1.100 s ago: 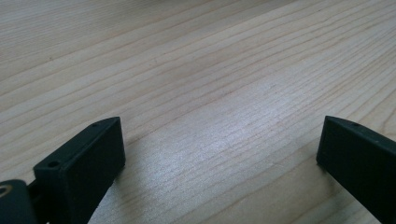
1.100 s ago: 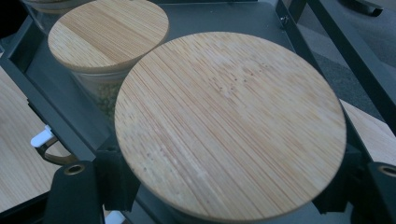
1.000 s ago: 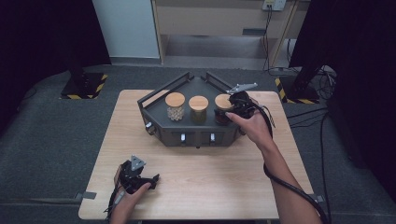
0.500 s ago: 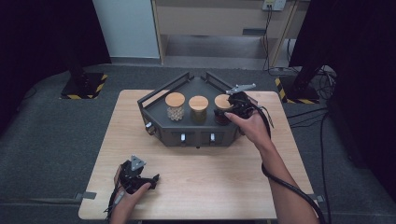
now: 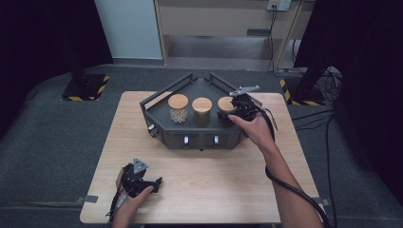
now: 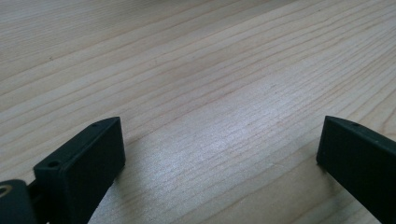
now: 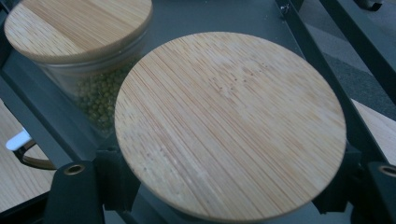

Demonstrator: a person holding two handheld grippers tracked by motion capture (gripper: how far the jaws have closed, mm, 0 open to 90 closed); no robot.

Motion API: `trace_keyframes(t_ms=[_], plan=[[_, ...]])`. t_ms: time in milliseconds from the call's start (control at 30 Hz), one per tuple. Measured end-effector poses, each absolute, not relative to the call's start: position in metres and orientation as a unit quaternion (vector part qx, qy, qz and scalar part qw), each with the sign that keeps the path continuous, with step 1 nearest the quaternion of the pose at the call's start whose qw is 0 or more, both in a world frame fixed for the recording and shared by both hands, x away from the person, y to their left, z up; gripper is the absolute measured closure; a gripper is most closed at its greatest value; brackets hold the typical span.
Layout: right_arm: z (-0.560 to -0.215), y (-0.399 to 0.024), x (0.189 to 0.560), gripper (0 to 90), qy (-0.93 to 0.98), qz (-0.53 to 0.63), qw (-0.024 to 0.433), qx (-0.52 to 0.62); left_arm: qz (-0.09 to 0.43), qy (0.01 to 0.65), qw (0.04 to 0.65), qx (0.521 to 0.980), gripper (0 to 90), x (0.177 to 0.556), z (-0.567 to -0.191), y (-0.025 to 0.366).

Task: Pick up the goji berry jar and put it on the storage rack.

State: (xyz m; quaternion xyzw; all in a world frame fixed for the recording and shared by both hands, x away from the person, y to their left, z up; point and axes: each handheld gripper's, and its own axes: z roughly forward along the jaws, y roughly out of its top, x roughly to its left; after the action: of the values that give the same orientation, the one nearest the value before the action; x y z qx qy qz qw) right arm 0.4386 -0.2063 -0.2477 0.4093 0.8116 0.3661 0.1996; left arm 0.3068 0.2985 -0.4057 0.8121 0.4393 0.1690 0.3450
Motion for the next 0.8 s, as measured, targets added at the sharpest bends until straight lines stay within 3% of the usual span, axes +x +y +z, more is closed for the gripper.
trace_keyframes(t_ms=[800], plan=[[-0.2569, -0.2133, 0.4349, 26.3, 0.807, 0.381, 0.205, 0.402, 0.169, 0.439, 0.345, 0.812, 0.0, 0.3068, -0.4057, 0.2985]])
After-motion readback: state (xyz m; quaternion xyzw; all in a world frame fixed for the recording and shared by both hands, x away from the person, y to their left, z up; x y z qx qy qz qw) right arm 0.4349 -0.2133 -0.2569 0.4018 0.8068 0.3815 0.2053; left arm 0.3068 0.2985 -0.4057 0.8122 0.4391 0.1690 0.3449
